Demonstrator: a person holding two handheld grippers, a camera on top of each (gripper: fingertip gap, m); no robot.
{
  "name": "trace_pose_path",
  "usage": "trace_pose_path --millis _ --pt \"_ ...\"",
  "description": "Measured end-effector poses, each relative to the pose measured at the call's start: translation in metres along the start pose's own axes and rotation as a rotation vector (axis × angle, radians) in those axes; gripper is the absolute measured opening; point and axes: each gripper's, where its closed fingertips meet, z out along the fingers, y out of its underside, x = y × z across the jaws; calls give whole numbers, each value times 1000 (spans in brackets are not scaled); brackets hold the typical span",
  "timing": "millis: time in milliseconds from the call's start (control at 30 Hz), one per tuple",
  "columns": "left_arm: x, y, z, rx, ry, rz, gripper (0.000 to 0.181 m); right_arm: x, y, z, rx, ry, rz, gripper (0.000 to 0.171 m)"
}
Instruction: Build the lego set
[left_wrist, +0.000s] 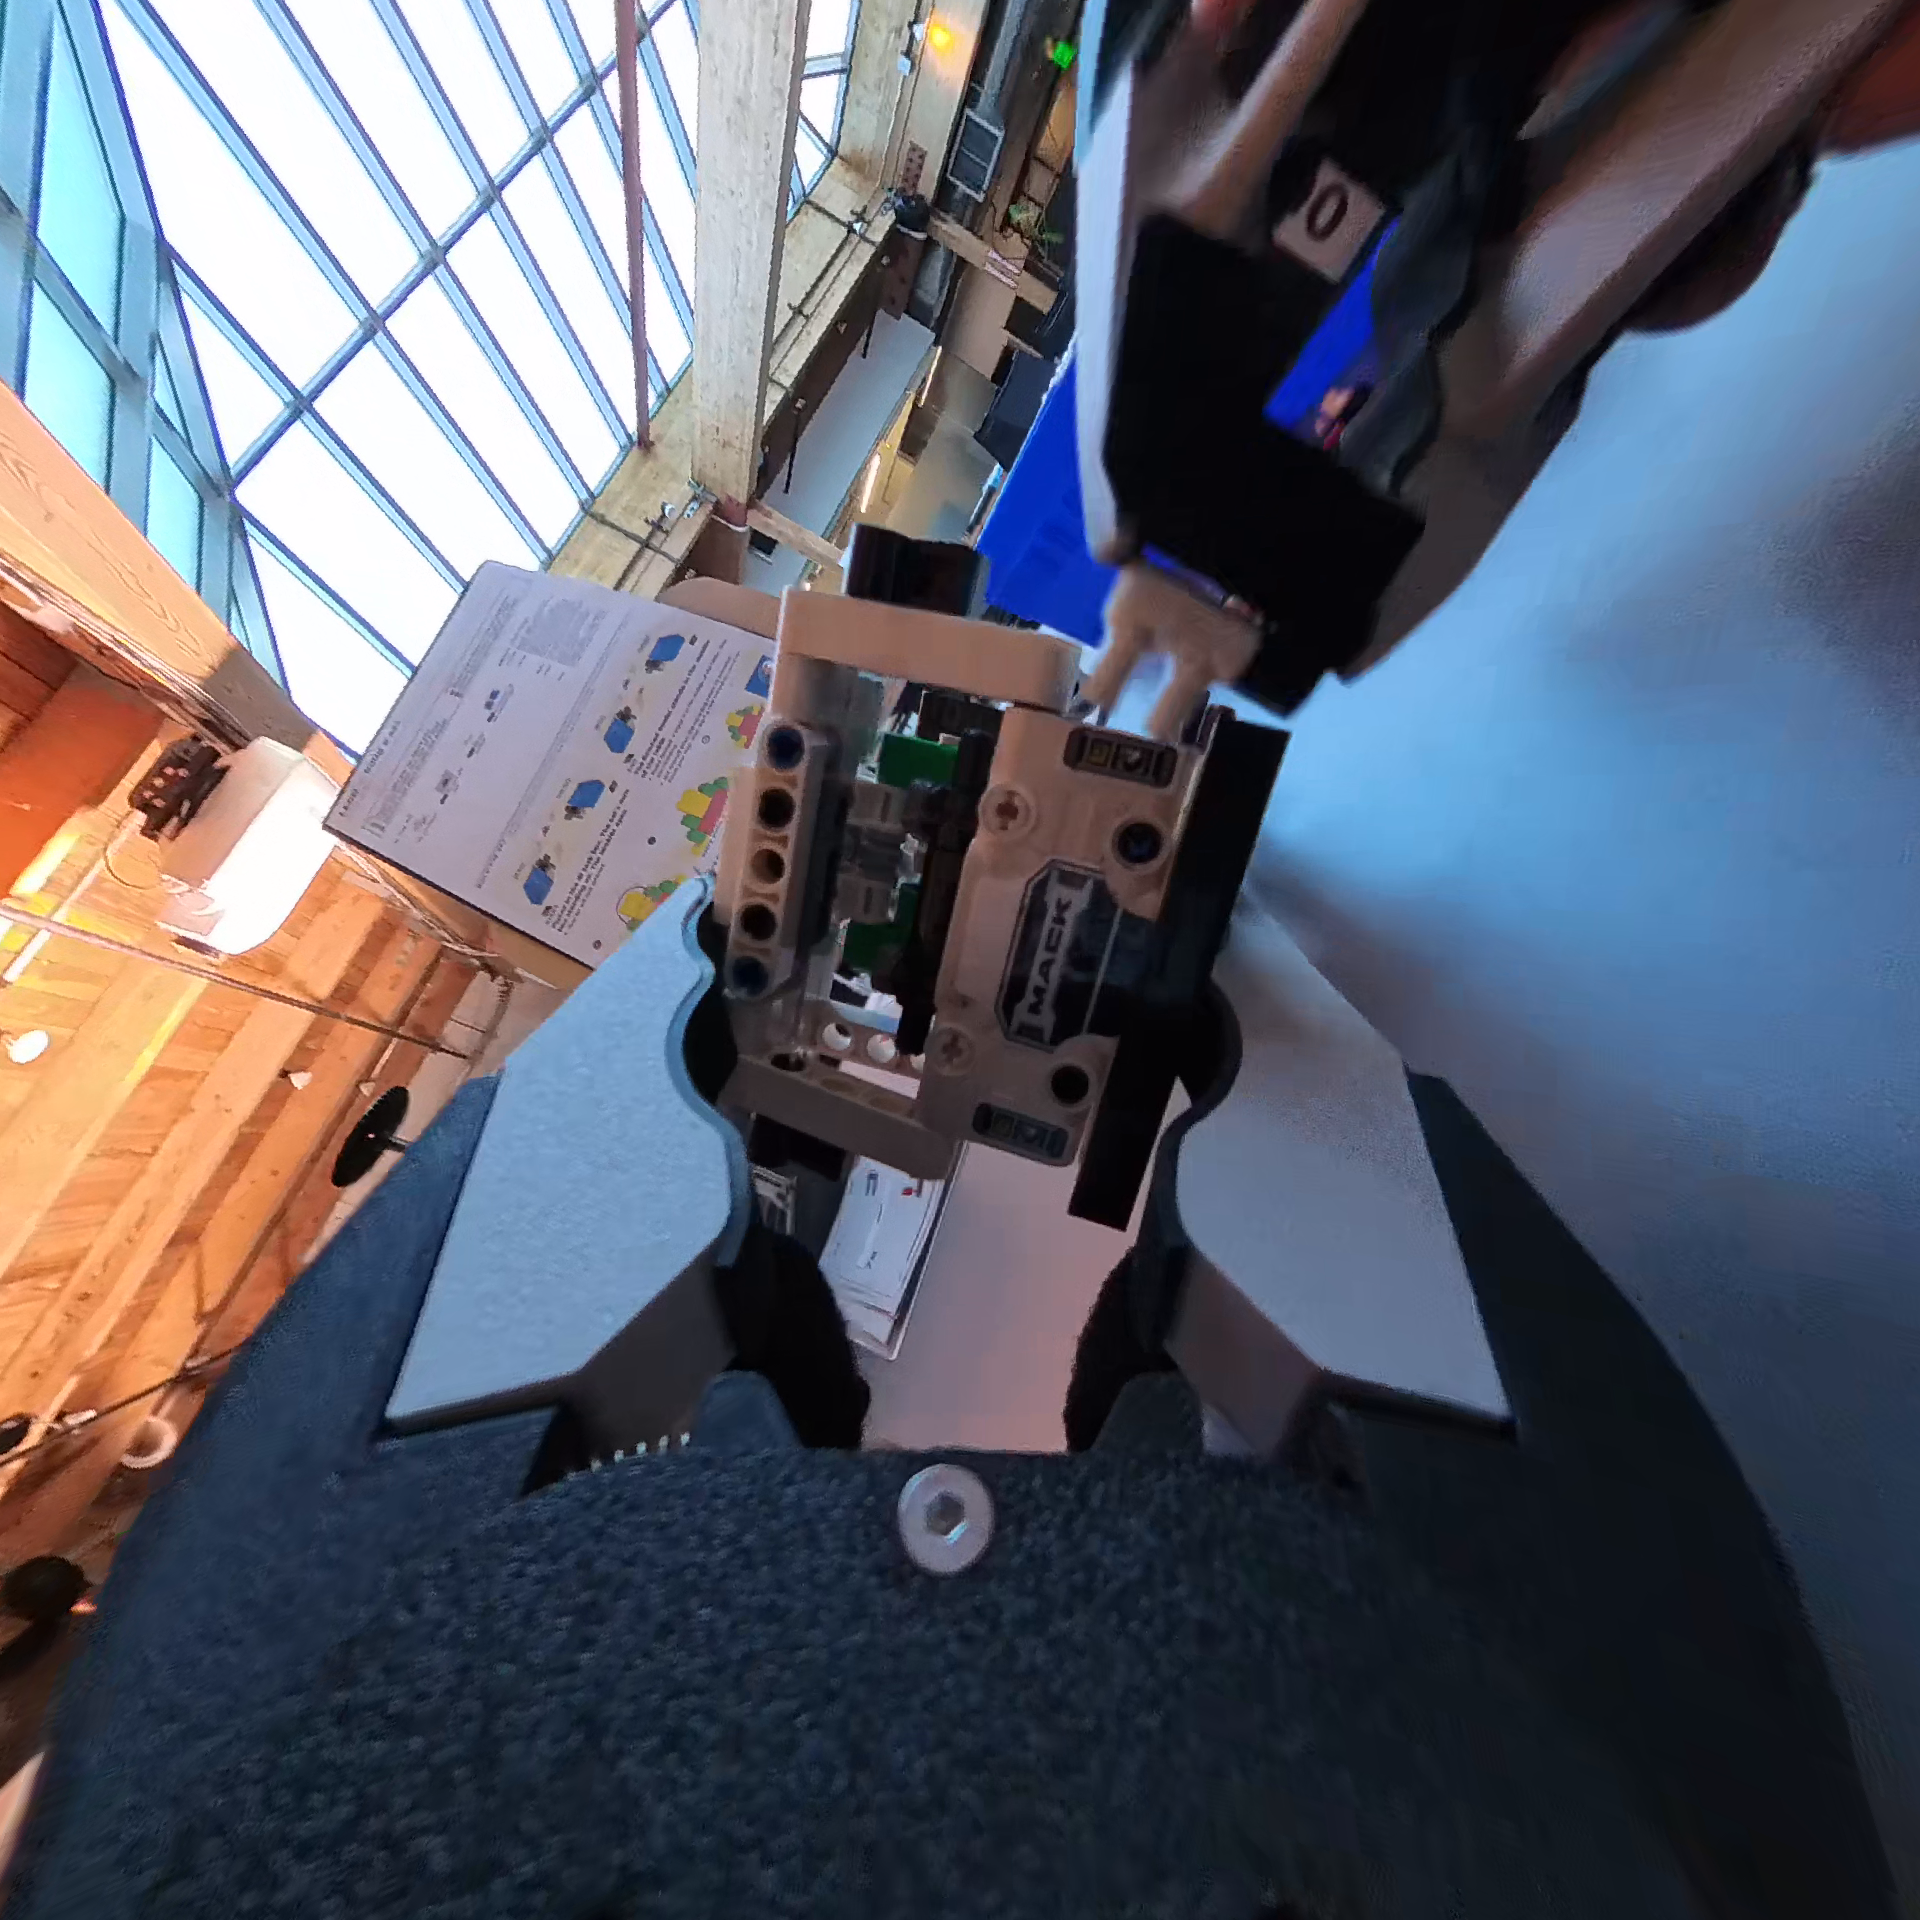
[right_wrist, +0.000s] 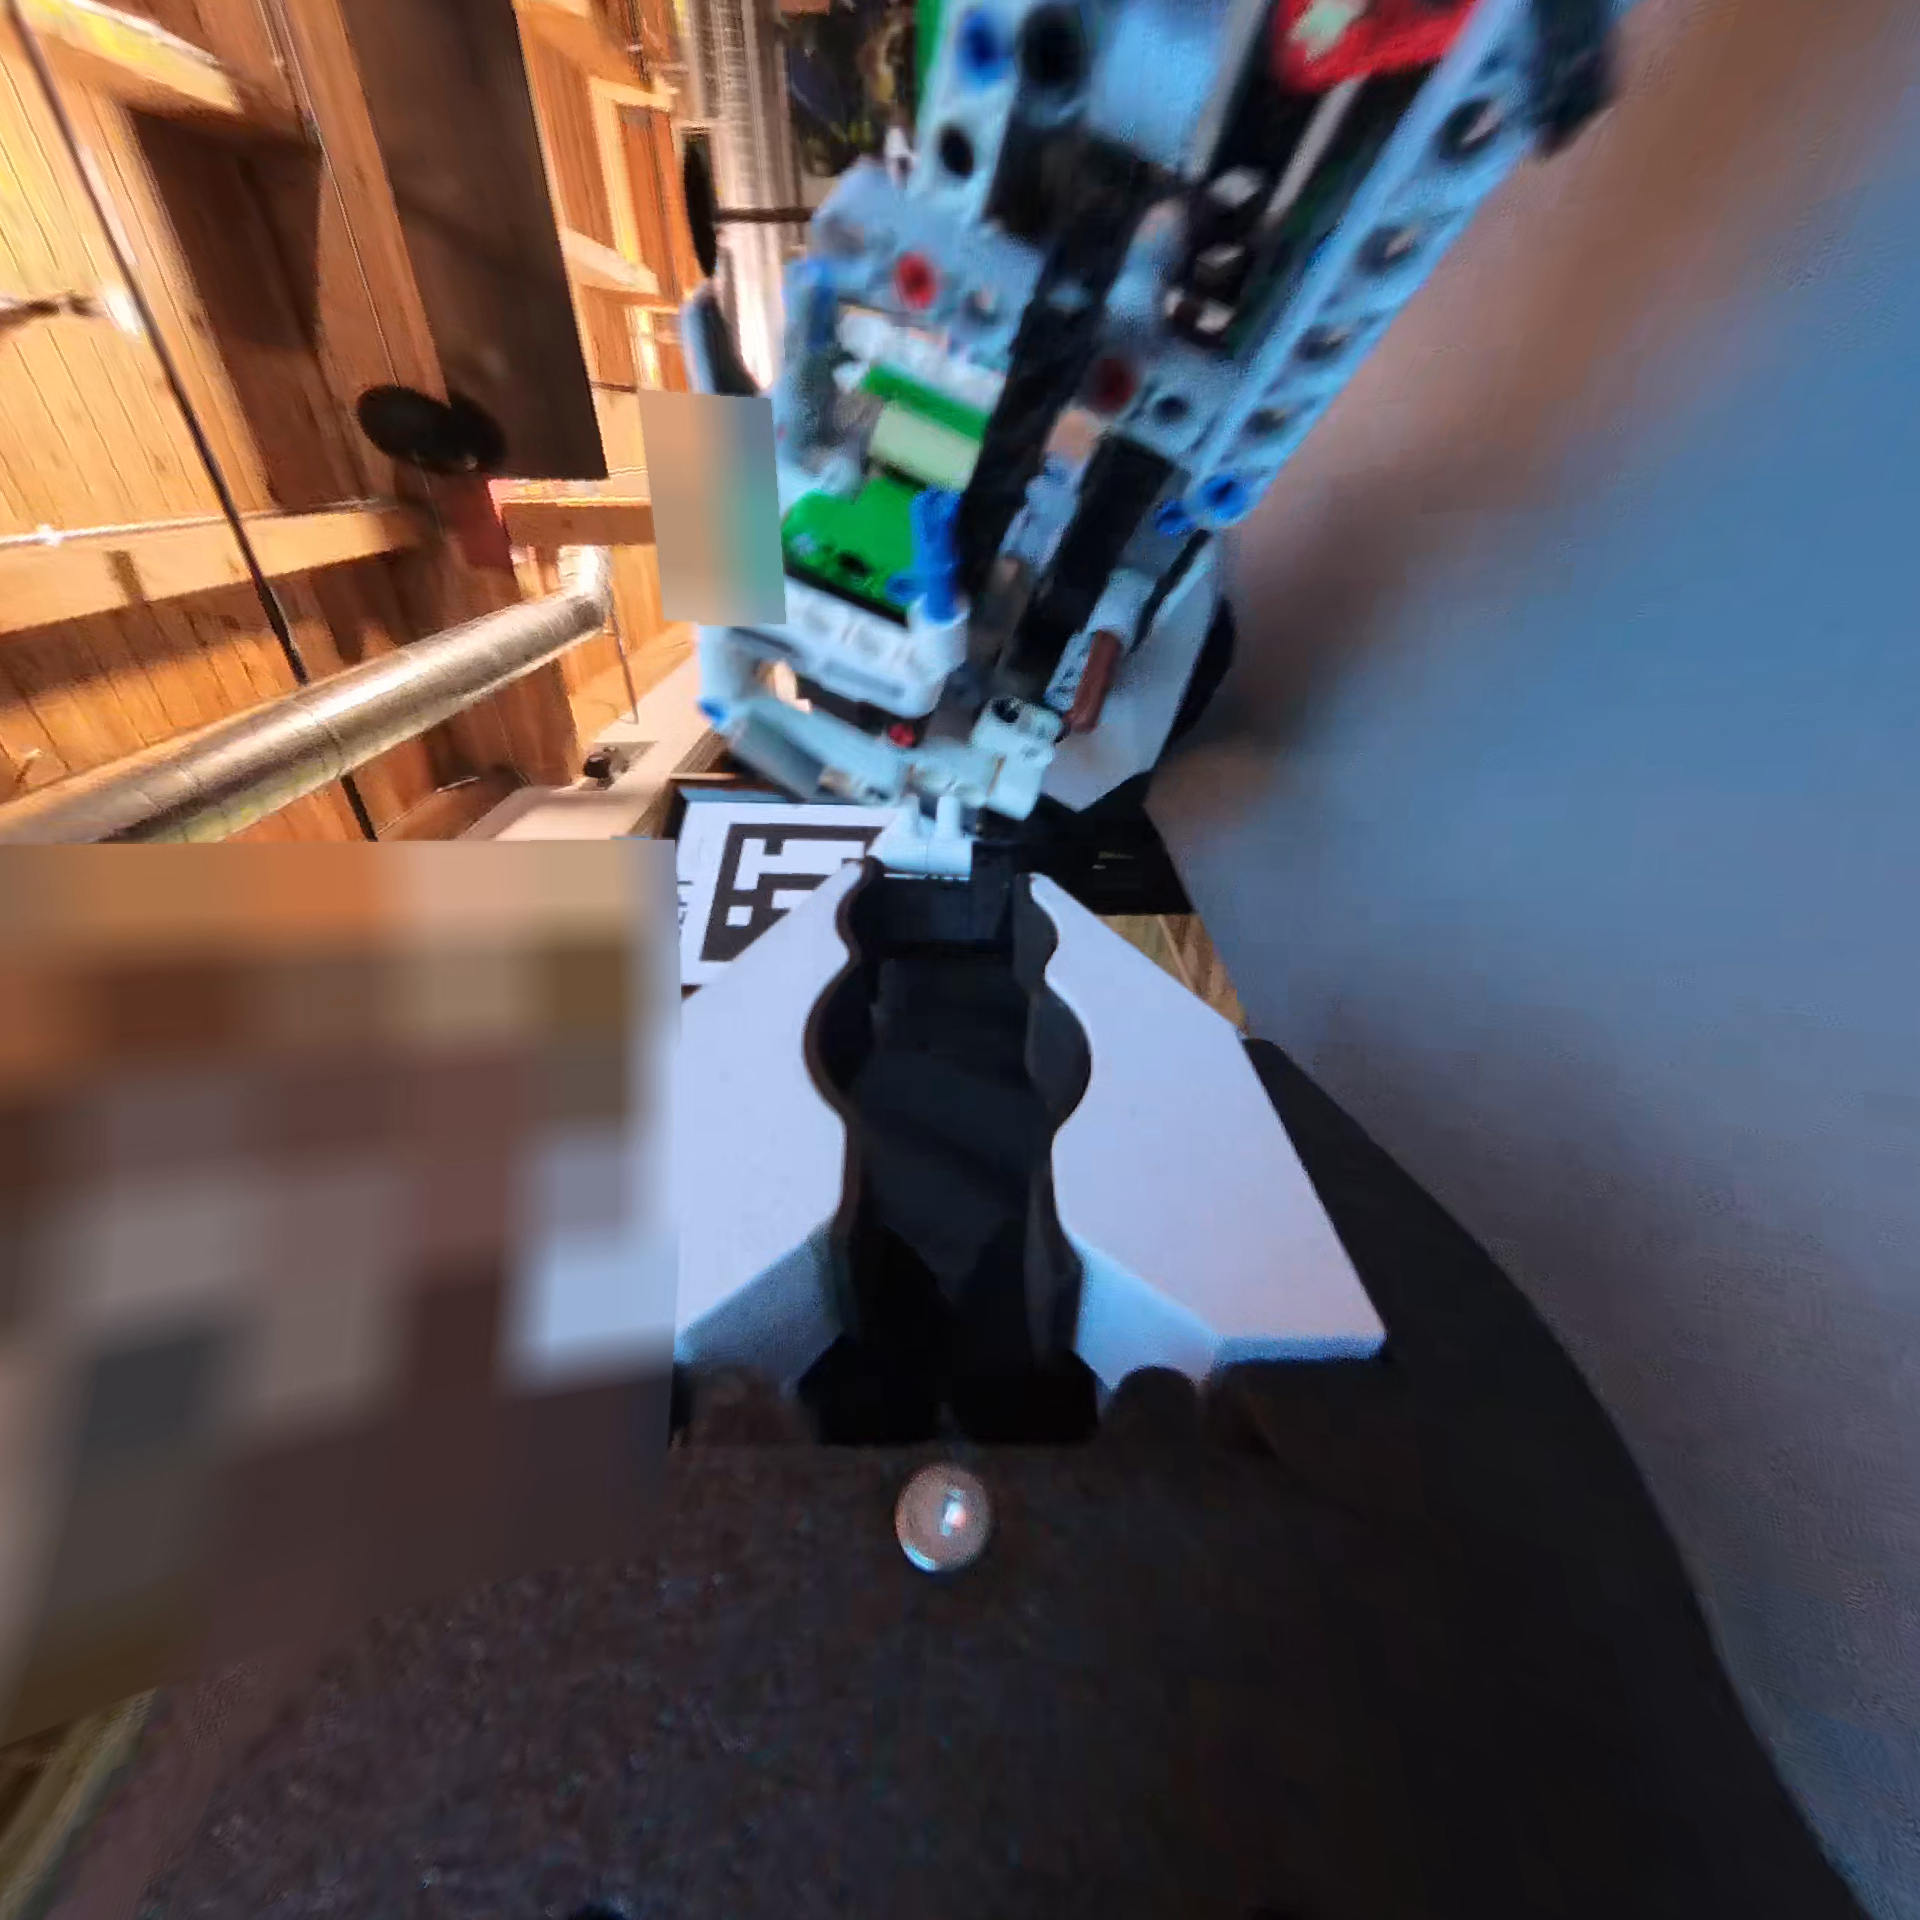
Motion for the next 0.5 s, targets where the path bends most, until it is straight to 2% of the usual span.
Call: trace_pose_path --millis 500 --pt "7 5 2 -33 -39 123 84 17 -7 -3 -11 -16 84 26"
